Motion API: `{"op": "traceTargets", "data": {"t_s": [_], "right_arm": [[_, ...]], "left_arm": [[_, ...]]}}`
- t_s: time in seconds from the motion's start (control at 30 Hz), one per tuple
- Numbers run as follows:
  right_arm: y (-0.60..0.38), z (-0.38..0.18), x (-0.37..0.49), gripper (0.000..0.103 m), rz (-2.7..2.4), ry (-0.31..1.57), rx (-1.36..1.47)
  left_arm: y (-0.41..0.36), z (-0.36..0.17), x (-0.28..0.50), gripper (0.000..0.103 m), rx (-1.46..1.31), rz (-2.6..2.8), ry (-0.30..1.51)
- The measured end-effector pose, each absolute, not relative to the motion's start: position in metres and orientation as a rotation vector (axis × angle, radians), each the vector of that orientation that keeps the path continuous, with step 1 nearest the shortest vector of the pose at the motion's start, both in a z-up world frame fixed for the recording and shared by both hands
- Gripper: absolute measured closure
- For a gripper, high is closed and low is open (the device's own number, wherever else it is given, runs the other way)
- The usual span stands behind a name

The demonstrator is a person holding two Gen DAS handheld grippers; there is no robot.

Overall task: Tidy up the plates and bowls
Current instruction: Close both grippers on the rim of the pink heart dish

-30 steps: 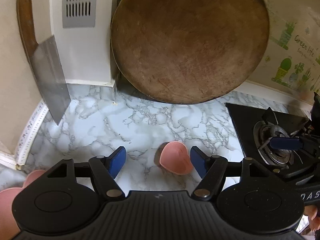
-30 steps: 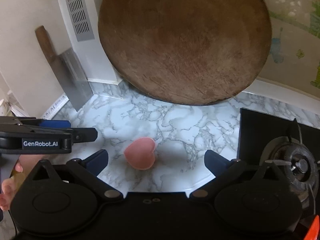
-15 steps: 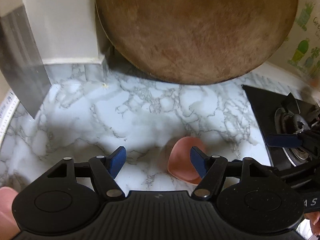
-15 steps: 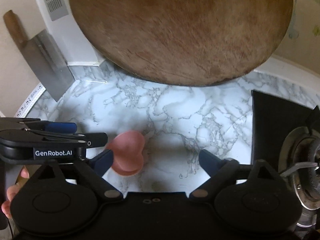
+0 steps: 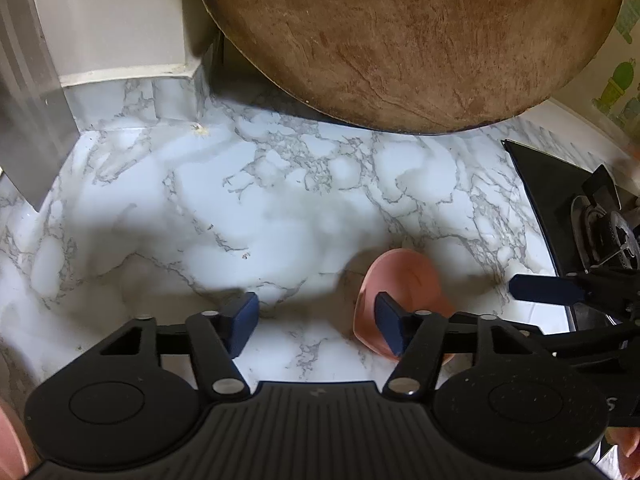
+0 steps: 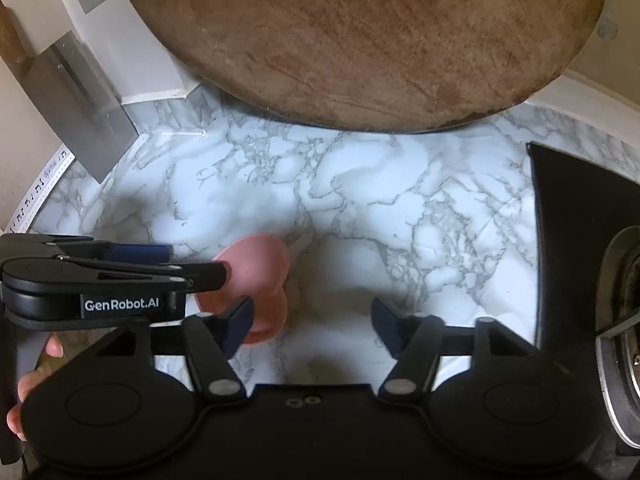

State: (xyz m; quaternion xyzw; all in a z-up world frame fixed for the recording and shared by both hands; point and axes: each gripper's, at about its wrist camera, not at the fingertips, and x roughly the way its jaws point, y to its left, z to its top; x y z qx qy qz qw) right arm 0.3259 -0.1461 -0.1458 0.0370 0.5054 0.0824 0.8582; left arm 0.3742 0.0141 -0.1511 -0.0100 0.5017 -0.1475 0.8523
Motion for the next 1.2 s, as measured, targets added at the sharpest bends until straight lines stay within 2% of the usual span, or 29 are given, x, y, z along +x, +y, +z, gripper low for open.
{"op": "traceTargets", "data": {"t_s": [0.03, 0.1, 0.17, 0.5, 0.63, 1.2], "right_arm": [[-0.145, -0.147, 0.327, 0.051, 0.174, 1.067, 0.080], [-0.144, -0.150, 0.327, 0.058, 0.177, 1.071, 0.087], [-0.142, -0.152, 0.328, 0.067, 0.182, 1.075, 0.095], [-0.139, -0.152, 0.325, 0.089, 0.186, 1.077, 0.121], [-0.137, -0.151, 0.323, 0.097, 0.190, 1.080, 0.128], [-0.138, -0.124, 0.302, 0.100, 0.201, 1.060, 0.140]], "left_arm": [[0.014, -0.152, 0.374, 0.046, -0.023, -0.311, 1.057], [0.013, -0.154, 0.374, 0.058, -0.027, -0.319, 1.059], [0.011, -0.154, 0.373, 0.065, -0.026, -0.329, 1.058], [-0.001, -0.152, 0.368, 0.092, 0.006, -0.360, 1.056], [-0.003, -0.151, 0.365, 0.096, 0.013, -0.373, 1.059], [-0.008, -0.133, 0.346, 0.099, 0.013, -0.364, 1.047]]}}
